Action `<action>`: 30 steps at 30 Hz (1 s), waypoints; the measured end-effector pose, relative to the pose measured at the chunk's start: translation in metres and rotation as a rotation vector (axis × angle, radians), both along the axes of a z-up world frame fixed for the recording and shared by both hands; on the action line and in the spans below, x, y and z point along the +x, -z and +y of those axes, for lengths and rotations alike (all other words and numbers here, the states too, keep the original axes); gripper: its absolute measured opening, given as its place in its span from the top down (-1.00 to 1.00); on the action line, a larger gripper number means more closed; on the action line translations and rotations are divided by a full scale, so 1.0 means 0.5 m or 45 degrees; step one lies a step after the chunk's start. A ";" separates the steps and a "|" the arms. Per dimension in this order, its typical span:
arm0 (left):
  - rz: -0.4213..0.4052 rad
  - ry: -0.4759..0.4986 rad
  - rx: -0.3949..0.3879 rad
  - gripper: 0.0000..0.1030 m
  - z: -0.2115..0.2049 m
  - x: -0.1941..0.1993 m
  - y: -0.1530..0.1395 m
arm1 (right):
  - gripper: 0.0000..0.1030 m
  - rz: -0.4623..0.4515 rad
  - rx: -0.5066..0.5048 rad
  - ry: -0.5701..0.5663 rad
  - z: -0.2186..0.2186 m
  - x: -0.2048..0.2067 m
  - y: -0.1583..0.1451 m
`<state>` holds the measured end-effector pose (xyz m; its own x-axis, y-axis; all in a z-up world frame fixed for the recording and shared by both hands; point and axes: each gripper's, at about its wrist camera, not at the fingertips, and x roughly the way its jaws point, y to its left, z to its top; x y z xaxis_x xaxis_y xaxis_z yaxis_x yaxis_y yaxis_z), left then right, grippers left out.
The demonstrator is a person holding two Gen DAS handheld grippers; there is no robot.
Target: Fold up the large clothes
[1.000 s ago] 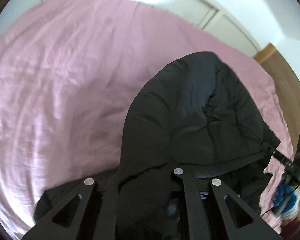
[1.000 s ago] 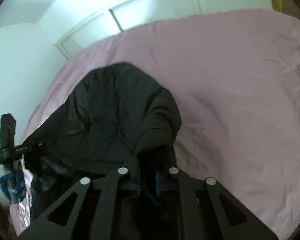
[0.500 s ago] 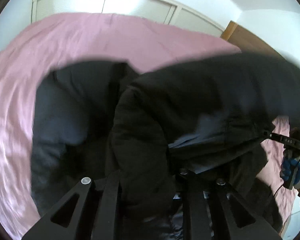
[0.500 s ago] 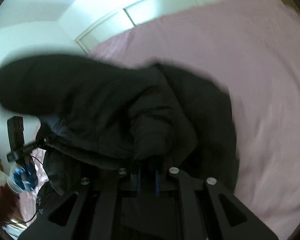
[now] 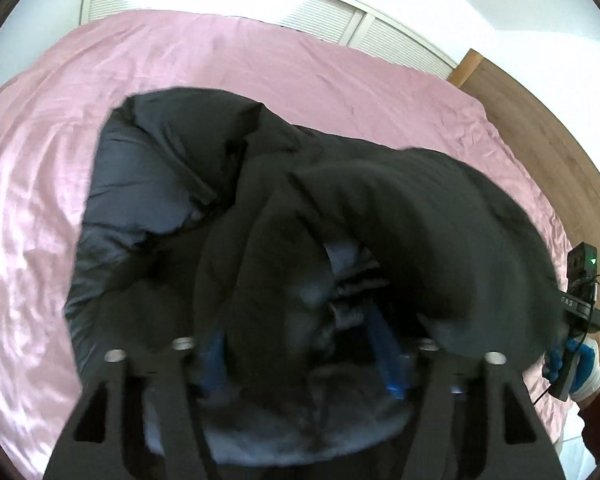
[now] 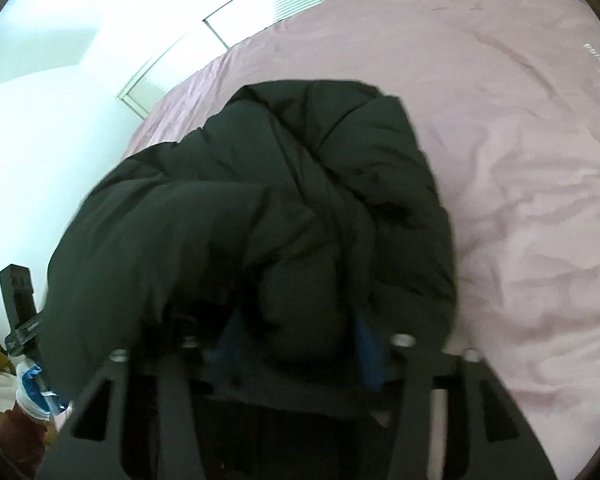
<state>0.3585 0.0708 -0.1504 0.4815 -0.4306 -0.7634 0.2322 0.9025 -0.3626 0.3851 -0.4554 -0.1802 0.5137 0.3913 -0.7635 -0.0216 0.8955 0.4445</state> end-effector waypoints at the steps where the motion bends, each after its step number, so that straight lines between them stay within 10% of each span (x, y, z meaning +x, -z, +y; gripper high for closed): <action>1: -0.002 -0.005 0.002 -0.30 0.004 -0.015 -0.007 | -0.12 0.008 -0.004 0.003 -0.008 -0.012 -0.010; 7: -0.039 -0.049 -0.076 -0.33 0.029 -0.043 -0.085 | -0.13 -0.056 -0.086 -0.017 0.025 -0.056 -0.114; 16: -0.176 0.051 -0.099 -0.43 -0.136 0.112 -0.175 | -0.15 -0.215 -0.107 -0.215 0.213 0.103 -0.239; 30: 0.030 0.021 0.074 -0.42 -0.180 0.125 0.127 | -0.16 -0.005 -0.293 -0.248 0.266 0.111 0.050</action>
<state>0.4211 -0.0190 -0.2137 0.4563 -0.3927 -0.7985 0.2389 0.9185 -0.3152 0.4407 -0.3221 -0.2051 0.4492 0.3001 -0.8415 -0.2044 0.9514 0.2301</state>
